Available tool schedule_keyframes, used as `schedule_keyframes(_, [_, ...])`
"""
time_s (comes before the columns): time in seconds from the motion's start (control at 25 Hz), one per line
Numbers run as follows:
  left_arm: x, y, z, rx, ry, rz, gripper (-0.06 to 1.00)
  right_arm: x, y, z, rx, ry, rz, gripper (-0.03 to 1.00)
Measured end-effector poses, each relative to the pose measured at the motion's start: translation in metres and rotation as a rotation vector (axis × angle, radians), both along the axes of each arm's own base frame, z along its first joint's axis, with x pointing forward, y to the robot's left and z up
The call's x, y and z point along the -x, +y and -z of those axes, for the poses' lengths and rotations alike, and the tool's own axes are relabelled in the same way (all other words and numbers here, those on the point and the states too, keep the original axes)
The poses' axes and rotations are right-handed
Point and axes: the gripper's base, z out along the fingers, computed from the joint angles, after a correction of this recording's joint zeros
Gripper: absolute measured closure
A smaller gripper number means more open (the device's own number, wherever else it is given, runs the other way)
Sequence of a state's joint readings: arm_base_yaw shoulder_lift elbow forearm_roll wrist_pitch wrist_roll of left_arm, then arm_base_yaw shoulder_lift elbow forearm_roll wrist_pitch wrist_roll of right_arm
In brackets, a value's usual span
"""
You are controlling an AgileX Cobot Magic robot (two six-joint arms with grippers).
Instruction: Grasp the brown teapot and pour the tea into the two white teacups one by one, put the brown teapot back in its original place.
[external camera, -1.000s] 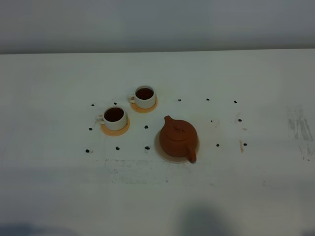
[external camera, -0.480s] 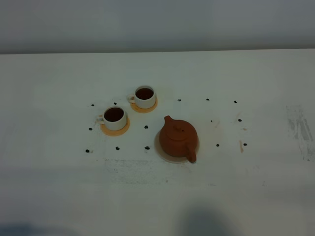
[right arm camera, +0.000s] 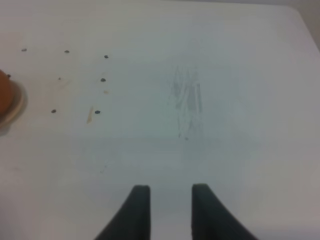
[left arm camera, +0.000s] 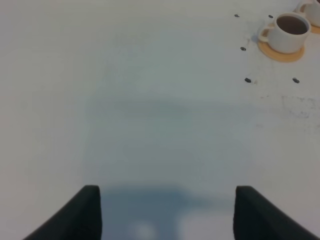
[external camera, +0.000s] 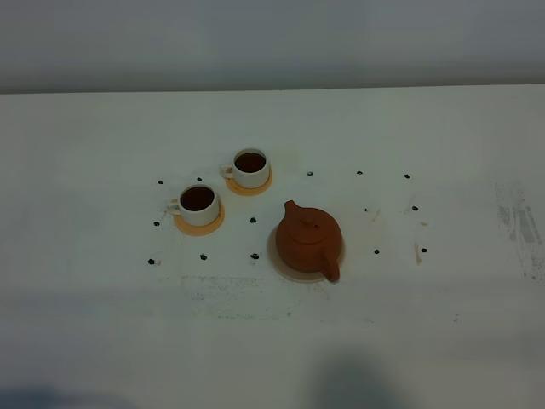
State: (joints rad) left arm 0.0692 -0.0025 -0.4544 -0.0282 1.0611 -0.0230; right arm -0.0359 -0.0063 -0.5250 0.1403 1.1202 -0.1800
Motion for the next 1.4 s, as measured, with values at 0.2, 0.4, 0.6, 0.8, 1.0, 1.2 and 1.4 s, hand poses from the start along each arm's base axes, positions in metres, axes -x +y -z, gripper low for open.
schedule_keyframes(0.2, [0.0,0.0,0.0,0.0,0.0,0.0,0.41,0.0003,0.0001,0.0,-0.002,0.0,-0.025,0.77])
schedule_keyframes(0.4, [0.0,0.0,0.0,0.001,0.0,-0.001,0.41,0.0004,0.0,0.0,0.0,0.0,-0.034,0.77])
schedule_keyframes(0.6, [0.0,0.0,0.0,0.001,0.0,-0.001,0.41,0.0004,0.0,0.0,0.0,0.0,-0.034,0.77])
schedule_keyframes(0.8, [0.0,0.0,0.0,0.001,0.0,-0.001,0.41,0.0004,0.0,0.0,0.0,0.0,-0.034,0.77])
schedule_keyframes(1.0, [0.0,0.0,0.0,0.001,0.0,-0.001,0.41,0.0004,0.0,0.0,0.0,0.0,-0.034,0.77])
schedule_keyframes(1.2, [0.0,0.0,0.0,0.001,0.0,-0.001,0.41,0.0004,0.0,0.0,0.0,0.0,-0.034,0.77])
schedule_keyframes(1.4, [0.0002,0.0001,0.0,0.001,-0.001,0.011,0.41,0.0004,0.0001,0.0,-0.001,0.0,-0.034,0.77])
